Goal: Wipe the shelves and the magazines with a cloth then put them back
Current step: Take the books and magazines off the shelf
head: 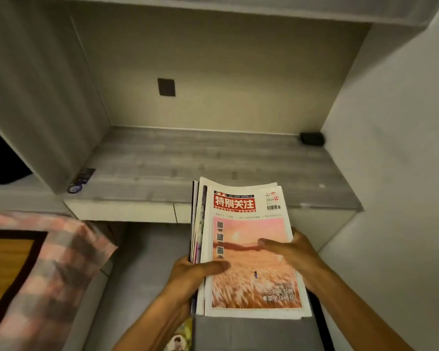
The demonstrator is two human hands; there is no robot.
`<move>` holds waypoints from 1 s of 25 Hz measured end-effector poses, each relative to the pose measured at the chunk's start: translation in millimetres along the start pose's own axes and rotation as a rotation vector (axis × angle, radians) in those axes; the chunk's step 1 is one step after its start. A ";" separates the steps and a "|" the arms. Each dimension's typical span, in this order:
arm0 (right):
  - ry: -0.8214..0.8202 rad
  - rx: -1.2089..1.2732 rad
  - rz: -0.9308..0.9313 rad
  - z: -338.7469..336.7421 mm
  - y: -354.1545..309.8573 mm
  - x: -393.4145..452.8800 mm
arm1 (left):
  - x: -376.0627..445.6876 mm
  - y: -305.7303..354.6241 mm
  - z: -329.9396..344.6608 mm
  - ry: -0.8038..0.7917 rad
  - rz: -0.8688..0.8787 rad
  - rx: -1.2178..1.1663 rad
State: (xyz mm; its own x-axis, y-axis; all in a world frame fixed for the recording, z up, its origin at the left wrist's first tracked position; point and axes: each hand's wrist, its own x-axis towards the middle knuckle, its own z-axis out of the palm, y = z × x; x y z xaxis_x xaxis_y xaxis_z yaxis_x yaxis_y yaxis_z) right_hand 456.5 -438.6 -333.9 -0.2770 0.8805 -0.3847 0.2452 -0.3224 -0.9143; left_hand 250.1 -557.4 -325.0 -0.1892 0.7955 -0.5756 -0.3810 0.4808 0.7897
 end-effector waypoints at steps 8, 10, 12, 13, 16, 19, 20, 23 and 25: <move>0.009 0.090 0.163 54.9 107.2 -31.7 | -8.4 -74.6 -56.7 0.011 -0.092 0.072; 0.017 0.105 0.193 48.6 142.8 -25.7 | 11.3 -103.2 -57.9 0.028 -0.163 0.007; 0.036 0.141 0.217 39.5 181.7 -23.0 | 30.1 -142.0 -58.7 0.051 -0.236 -0.049; 0.055 0.167 0.242 33.4 206.1 -21.6 | 38.9 -165.6 -57.7 0.065 -0.261 -0.072; 0.077 0.224 0.382 17.8 290.6 -7.6 | 78.6 -241.6 -53.9 0.068 -0.279 -0.083; 0.066 0.294 0.533 18.8 403.6 20.7 | 130.5 -324.2 -57.0 0.106 -0.314 -0.029; 0.089 0.302 0.578 23.9 434.3 30.9 | 151.4 -351.4 -63.1 0.123 -0.309 -0.015; 0.209 0.324 0.592 47.0 539.4 75.0 | 227.5 -438.5 -84.3 0.184 -0.288 0.054; 0.196 0.292 0.585 56.4 609.8 117.2 | 281.3 -499.0 -97.2 0.250 -0.277 0.062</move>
State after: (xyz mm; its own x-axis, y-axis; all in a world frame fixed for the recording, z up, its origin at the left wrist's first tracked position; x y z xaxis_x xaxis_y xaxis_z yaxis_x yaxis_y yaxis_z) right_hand 521.1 -551.6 -943.7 0.0052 0.5707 -0.8211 0.0348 -0.8207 -0.5702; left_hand 299.0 -609.3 -901.7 -0.3050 0.5209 -0.7973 -0.3943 0.6930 0.6036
